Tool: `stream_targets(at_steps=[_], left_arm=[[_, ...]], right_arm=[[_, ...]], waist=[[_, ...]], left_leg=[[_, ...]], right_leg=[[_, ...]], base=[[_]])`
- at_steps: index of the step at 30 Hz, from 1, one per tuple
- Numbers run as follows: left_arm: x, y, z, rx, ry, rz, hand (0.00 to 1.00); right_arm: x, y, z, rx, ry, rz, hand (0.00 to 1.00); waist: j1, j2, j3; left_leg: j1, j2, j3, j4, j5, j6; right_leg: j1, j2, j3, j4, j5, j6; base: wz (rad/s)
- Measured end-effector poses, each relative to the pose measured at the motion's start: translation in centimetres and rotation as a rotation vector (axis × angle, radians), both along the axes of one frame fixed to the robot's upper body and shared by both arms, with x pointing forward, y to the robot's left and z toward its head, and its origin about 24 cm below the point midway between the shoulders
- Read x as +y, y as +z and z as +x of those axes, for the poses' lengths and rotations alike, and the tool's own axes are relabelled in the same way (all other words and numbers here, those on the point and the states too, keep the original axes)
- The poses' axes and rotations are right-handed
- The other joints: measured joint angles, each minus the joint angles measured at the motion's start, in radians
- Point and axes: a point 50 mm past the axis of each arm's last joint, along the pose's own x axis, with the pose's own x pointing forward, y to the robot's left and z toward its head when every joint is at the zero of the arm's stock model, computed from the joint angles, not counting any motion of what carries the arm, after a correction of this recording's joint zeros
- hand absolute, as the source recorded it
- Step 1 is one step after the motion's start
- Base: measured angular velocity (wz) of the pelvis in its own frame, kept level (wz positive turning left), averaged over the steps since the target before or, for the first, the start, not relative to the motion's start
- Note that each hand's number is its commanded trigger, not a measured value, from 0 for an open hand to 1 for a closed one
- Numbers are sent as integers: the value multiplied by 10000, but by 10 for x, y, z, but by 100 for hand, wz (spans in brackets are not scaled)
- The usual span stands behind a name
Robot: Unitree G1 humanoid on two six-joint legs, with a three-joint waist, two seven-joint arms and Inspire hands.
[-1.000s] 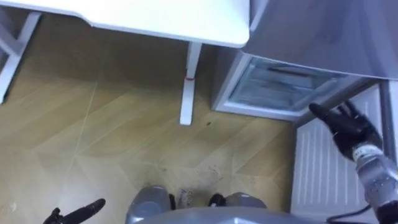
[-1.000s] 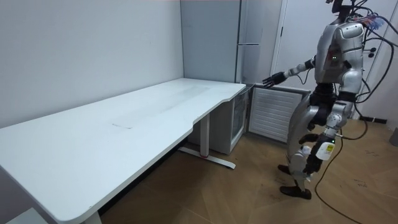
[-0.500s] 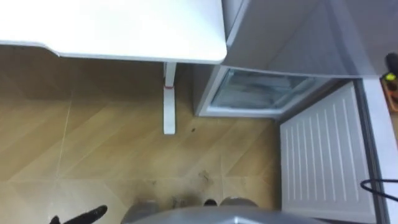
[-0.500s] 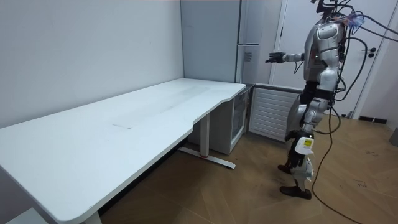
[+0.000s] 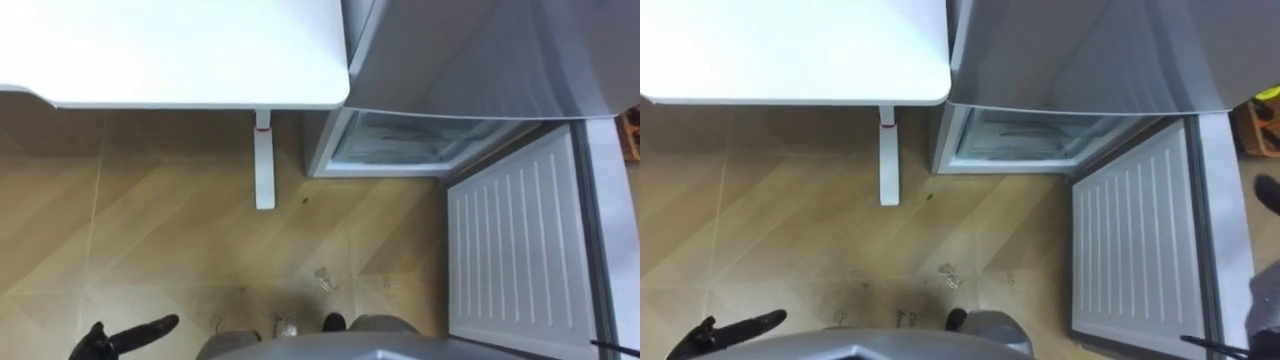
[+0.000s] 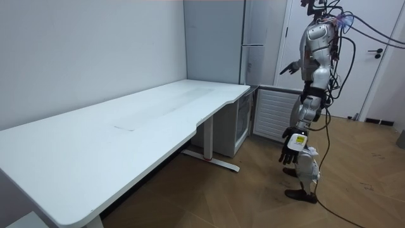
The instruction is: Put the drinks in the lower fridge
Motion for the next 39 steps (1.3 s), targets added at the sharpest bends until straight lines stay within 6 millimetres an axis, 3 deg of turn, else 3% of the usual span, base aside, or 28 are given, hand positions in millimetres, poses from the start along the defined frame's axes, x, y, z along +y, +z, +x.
stream_targets(at_steps=[5, 12, 16, 19, 22, 26, 30, 32, 39], left_arm=[[13, 5, -4, 163, 44, 140, 0], [31, 14, -9, 250, 235, 291, 0], [27, 11, -10, 325, 223, -39, 0], [24, 10, -10, 290, 181, -180, 0], [21, 8, -10, 269, 105, -326, 0], [16, 5, -12, 463, -17, -526, 0], [15, 3, -18, 657, 71, -676, 0], [14, 3, -19, 660, 44, -779, 0], [11, 2, -16, 523, -56, -937, 0]], right_arm=[[-21, -1, -21, 461, -1517, 512, 0], [-30, -10, -48, 288, -2971, 2042, 0], [-25, -21, -60, -216, -3330, 3238, 0], [-23, -26, -64, -561, -3211, 3748, 0], [-12, -41, -78, -814, -3340, 4501, 0], [7, -59, -81, -1111, -3138, 5145, 0], [12, -65, -86, -1205, -3103, 5450, 0], [18, -71, -91, -1185, -2937, 5673, 0], [32, -78, -75, -1178, -938, 6262, 0]], waist=[[-8, 166, -13], [-35, 299, -20], [-38, 486, -49], [-39, 551, -23], [-59, 494, 36], [48, 424, 74], [111, 493, 39], [329, 543, 42], [476, 600, 13]], left_leg=[[-18, 5, 3, 3, 0, 0], [90, -25, -83, -3, 0, 0], [140, -49, -80, -14, 0, 0], [183, -39, -99, -14, 0, 0], [290, -17, -211, -21, 1, -2], [215, -6, -222, -2, -4, -12], [188, -5, -225, 18, 9, -35], [299, 22, -192, -28, 12, -45], [285, 51, -193, 4, 65, -117]], right_leg=[[-18, 26, 238, 0, 14, -26], [207, 37, 239, -209, 30, -53], [312, 30, 245, -340, 31, -53], [338, 43, 214, -342, 31, -54], [569, 67, 113, -374, 22, -68], [552, 97, 124, -560, 97, -184], [545, 104, 134, -523, 147, -216], [642, 119, 144, -497, 165, -239], [626, 144, 127, -472, 221, -309]], base=[[-1], [1], [0], [-1], [12], [3], [0], [-6], [0]])
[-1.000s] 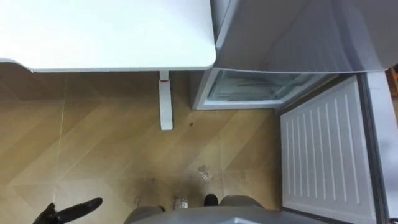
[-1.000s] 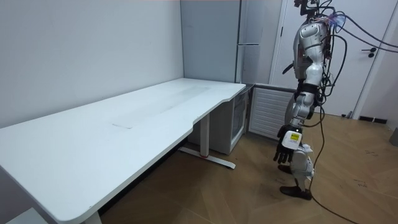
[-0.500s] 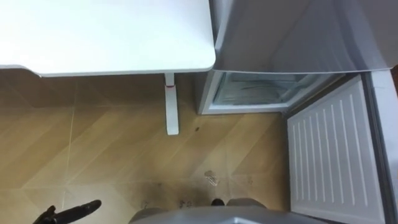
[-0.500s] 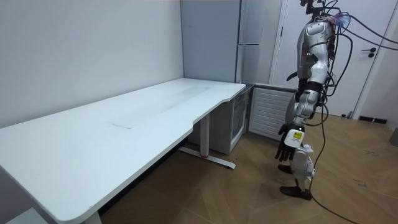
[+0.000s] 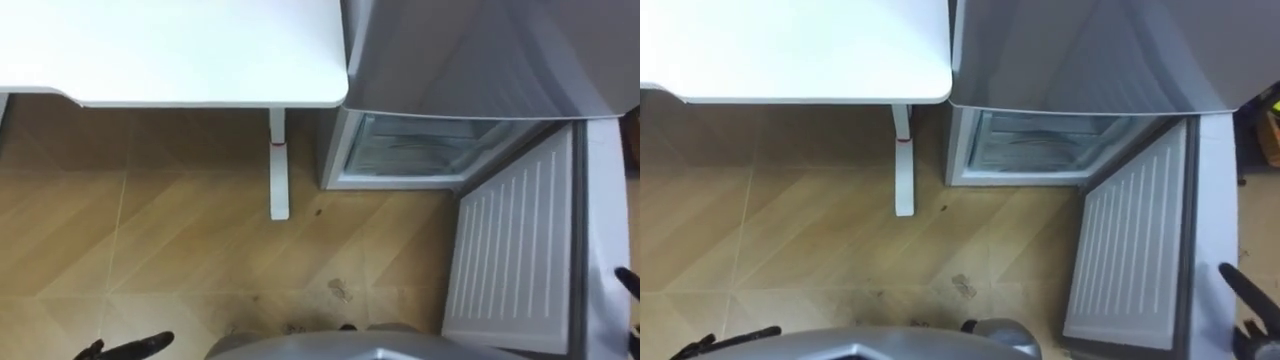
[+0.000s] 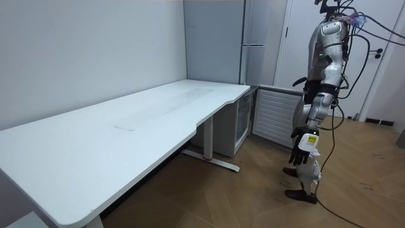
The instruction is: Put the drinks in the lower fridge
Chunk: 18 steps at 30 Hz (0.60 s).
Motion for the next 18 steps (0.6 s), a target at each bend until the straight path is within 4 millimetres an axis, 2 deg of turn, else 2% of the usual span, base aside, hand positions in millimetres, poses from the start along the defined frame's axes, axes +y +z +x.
stream_targets(at_steps=[1, 2, 3, 6, 8, 9, 11, 12, 14, 15, 16, 17, 18], left_arm=[[-2, 0, 2, -17, -129, -44, 0], [-3, -1, 4, -62, -293, -70, 0], [-4, -1, 6, -92, -395, -94, 0], [-14, -5, 14, -48, -1290, -405, 0], [-25, -8, 25, -62, -2103, -708, 0], [-27, -9, 27, -70, -2299, -776, 0], [-37, -12, 39, -140, -2851, -1142, 0], [-39, -12, 43, -204, -3015, -1211, 0], [-43, -12, 55, -412, -3346, -1453, 0], [-44, -12, 57, -487, -3337, -1512, 0], [-45, -12, 61, -577, -3310, -1593, 0], [-48, -12, 64, -685, -3279, -1677, 0], [-48, -12, 65, -708, -3286, -1705, 0]], right_arm=[[4, -2, 2, -11, 499, 105, 0], [8, -4, 4, -29, 1124, 182, 0], [11, -5, 5, -71, 1519, 206, 0], [34, -11, 22, -182, 4301, 391, 0], [66, -16, 40, -391, 6743, 629, 0], [72, -15, 45, -491, 7282, 616, 0], [106, -10, 67, -1244, 9325, 806, 0], [116, -7, 73, -1573, 9971, 917, 0], [163, 9, 95, -3626, 13439, 2135, 0], [177, 11, 98, -4006, 14272, 2512, 0], [198, 14, 103, -4536, 15755, 3118, 0], [210, 18, 107, -4710, 17045, 3320, 0], [213, 20, 108, -4758, 17530, 3397, 0]], waist=[[24, 25, -2], [112, 96, 40], [166, 62, 31], [375, 39, 28], [701, -32, 38], [795, -48, 44], [1220, -46, 65], [1255, -38, 70], [1451, -10, 88], [1510, 1, 91], [1569, 10, 95], [1726, 49, 90], [1790, 81, 94]], left_leg=[[-3, 2, -11, 7, 9, -7], [-14, 17, -7, 20, 12, -12], [-25, 20, -8, 18, 14, -15], [-97, 57, -13, 7, 24, -33], [-162, 153, 178, 17, 40, -68], [-201, 190, 216, 15, 42, -89], [-288, 331, 432, 78, 27, -173], [-376, 368, 407, 145, 15, -196], [-537, 453, 240, 206, 72, -303], [-547, 472, 221, 209, 86, -327], [-566, 475, 118, 220, 110, -361], [-624, 462, -22, 310, 112, -364], [-665, 448, -92, 350, 116, -363]], right_leg=[[14, 1, -35, -1, 0, 0], [5, 17, -41, -4, 3, -5], [-2, 23, -48, -4, 5, -8], [-82, 24, -142, -9, 40, -47], [-195, 89, -106, -1, 94, -122], [-269, 120, -98, -7, 133, -149], [-423, 241, -113, -34, 259, -242], [-472, 270, -136, -34, 278, -273], [-541, 344, -297, -29, 303, -321], [-535, 346, -408, -26, 304, -330], [-512, 340, -517, -10, 268, -388], [-510, 332, -617, -16, 253, -409], [-512, 316, -709, -32, 253, -410]], base=[[5], [4], [0], [-5], [-19], [-38], [-34], [0], [21], [28], [31], [34], [34]])
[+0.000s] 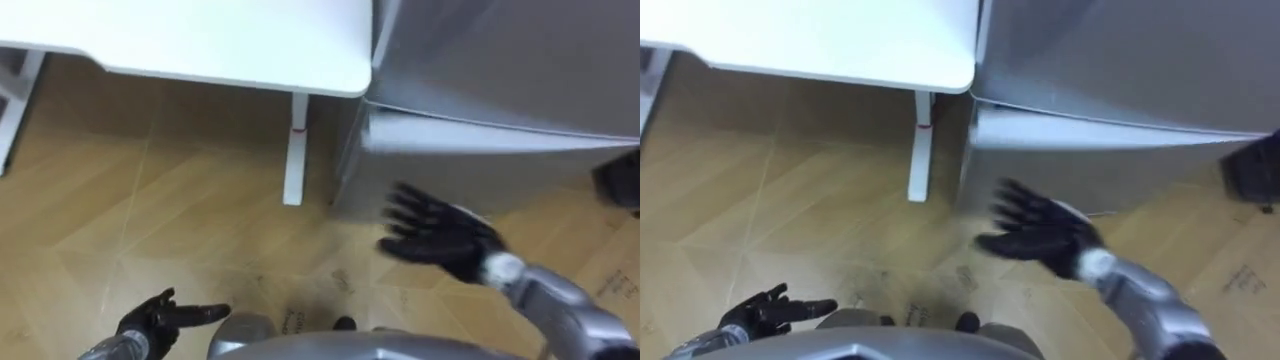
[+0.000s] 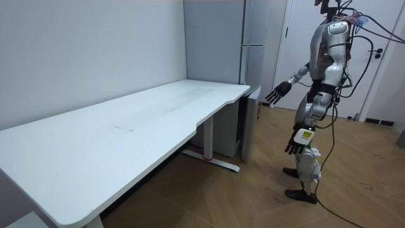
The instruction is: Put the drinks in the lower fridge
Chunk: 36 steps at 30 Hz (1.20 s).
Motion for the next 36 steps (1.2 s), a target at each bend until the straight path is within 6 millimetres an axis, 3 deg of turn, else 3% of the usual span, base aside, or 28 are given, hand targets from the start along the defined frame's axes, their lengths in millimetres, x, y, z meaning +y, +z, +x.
stream_targets(at_steps=[2, 4, 7, 8, 11, 17, 22, 24, 28, 36], left_arm=[[2, 0, -3, 39, 69, 16, 0], [6, 0, -11, 262, 413, 71, 0], [8, 0, -17, 448, 664, 64, 0], [8, -1, -19, 532, 720, 64, 0], [10, -1, -17, 656, 759, 234, 0], [7, -2, -12, 734, 763, 338, 0], [3, -4, -20, 983, 831, 197, 0], [3, -5, -23, 1024, 1054, 178, 0], [1, -6, -25, 1056, 1470, 244, 0], [-13, -12, -38, 1060, 2533, 173, 0]], right_arm=[[0, 0, -5, 89, 869, -164, 0], [-13, -4, -18, 680, 1564, -924, 0], [-32, -11, -29, 1272, 2344, -2169, 0], [-39, -18, -36, 1665, 2657, -2770, 0], [-54, -28, -51, 2591, 3046, -3620, 0], [-64, -32, -55, 3185, 2591, -3645, 0], [-78, -44, -66, 4315, 1081, -3481, 0], [-81, -47, -72, 4545, 704, -3440, 0], [-84, -57, -87, 5235, -856, -3040, 0], [-64, -81, -126, 6541, -4860, -2371, 0]], waist=[[166, 0, 0], [203, -159, -22], [174, -446, 36], [193, -543, 15], [217, -642, -12], [134, -573, 26], [-32, -355, 104], [-46, -345, 67], [-168, -245, 69], [-461, -113, 29]], left_leg=[[-27, -67, -172, -37, 48, 3], [-33, -179, -336, -95, 69, 25], [-43, -244, -458, -118, 85, 51], [-44, -252, -490, -114, 84, 52], [-114, -293, -621, -45, 79, 61], [-146, -309, -652, -87, 73, 86], [-3, -317, -694, -94, 78, 92], [52, -318, -666, -172, 100, 97], [162, -317, -702, -205, 106, 96], [531, -315, -639, -320, 106, 95]], right_leg=[[10, -43, -69, 3, -48, 0], [53, -162, -209, 64, -222, 31], [50, -219, -282, 106, -280, 68], [72, -227, -305, 101, -280, 69], [78, -268, -376, 102, -278, 76], [78, -276, -387, 131, -267, 93], [253, -286, -522, 149, -268, 93], [257, -291, -518, 151, -267, 93], [409, -279, -549, 113, -277, 108], [787, -260, -522, -53, -278, 110]], base=[[27], [27], [13], [4], [8], [0], [5], [0], [4], [-1]])
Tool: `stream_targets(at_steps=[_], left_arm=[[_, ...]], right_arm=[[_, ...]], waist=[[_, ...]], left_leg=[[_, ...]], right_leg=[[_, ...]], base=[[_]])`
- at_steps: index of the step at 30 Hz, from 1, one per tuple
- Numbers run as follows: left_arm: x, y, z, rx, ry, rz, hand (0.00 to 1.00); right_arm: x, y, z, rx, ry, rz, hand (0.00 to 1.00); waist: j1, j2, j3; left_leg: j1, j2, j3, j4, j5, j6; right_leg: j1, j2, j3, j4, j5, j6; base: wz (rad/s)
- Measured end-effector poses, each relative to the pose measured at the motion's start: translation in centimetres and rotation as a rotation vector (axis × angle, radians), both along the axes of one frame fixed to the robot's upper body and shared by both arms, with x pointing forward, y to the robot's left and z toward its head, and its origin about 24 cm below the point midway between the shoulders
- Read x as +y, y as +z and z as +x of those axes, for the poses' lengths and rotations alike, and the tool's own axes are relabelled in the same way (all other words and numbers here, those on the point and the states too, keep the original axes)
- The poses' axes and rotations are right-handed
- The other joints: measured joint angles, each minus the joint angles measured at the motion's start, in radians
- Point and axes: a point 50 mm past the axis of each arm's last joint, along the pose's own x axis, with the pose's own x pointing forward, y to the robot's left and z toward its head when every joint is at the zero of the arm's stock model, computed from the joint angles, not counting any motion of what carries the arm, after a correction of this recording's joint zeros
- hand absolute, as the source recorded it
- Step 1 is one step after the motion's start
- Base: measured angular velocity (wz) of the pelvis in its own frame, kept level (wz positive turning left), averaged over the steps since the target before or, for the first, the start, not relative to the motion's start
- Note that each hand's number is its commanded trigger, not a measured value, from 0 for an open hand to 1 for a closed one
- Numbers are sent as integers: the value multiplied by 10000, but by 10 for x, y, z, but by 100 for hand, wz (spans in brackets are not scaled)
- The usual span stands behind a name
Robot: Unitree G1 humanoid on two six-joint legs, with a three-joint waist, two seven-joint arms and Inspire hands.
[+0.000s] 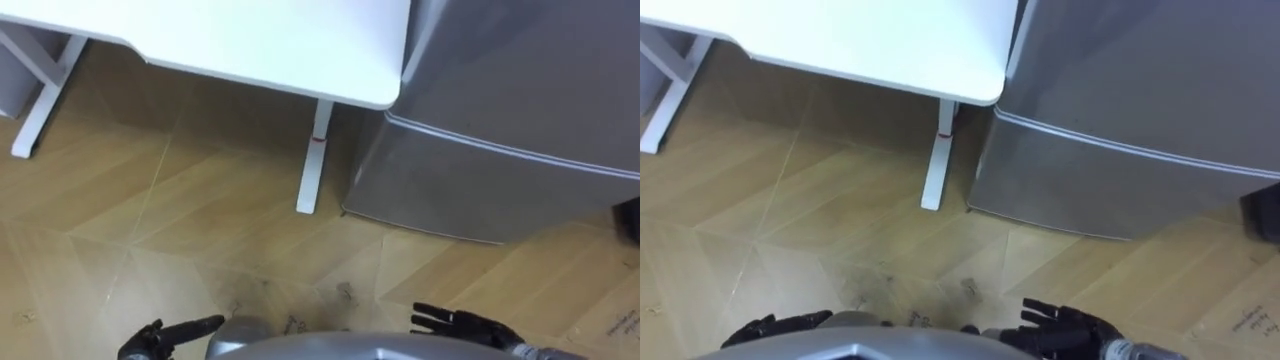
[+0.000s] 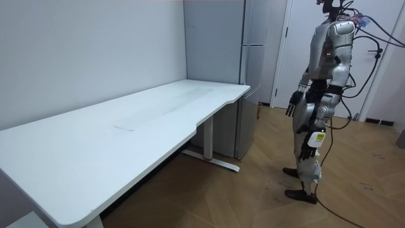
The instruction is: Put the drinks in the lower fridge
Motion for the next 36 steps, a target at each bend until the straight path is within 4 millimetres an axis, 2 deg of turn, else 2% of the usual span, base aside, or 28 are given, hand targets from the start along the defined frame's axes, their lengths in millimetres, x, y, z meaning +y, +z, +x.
stream_targets(at_steps=[2, 9, 12, 17, 22, 26, 36], left_arm=[[-3, -1, -6, -69, 383, -11, 0], [-6, -2, -15, -16, 549, 55, 0], [-9, -3, -16, 136, 233, 141, 0], [-11, -4, -14, 434, -566, 390, 0], [-15, -5, -10, 699, -1677, 793, 0], [-14, -4, -3, 669, -2746, 1104, 0], [-12, -3, -1, 646, -2814, 1120, 0]], right_arm=[[2, -3, -9, 193, -992, -190, 0], [7, -9, -18, 516, -1910, -988, 0], [11, -12, -17, 632, -2137, -1364, 0], [10, -14, -17, 1054, -2386, -2054, 0], [8, -15, -15, 1136, -2322, -2508, 0], [7, -15, -9, 1150, -1949, -2729, 0], [12, -16, -11, 1243, -2093, -2254, 0]], waist=[[-79, 116, -15], [-166, 335, -49], [-237, 328, -49], [-252, 443, -131], [-435, 590, -128], [-483, 538, -91], [-494, 327, -74]], left_leg=[[219, -4, 11, -53, -1, 1], [480, 3, 194, -184, 11, -4], [456, 1, 207, -203, 11, -3], [499, -3, 205, -211, 12, -3], [495, -2, 200, -211, 12, -4], [491, -13, 203, -227, 12, -3], [513, -16, 174, -231, 12, -3]], right_leg=[[186, -2, -1, -15, -12, 19], [336, 36, 286, -134, -25, 28], [313, 36, 275, -168, -31, 37], [336, 59, 277, -296, -21, 51], [377, 70, 273, -294, -22, 53], [355, 64, 368, -291, -69, 68], [347, 64, 361, -333, -68, 68]], base=[[0], [-7], [0], [0], [0], [0], [0]])
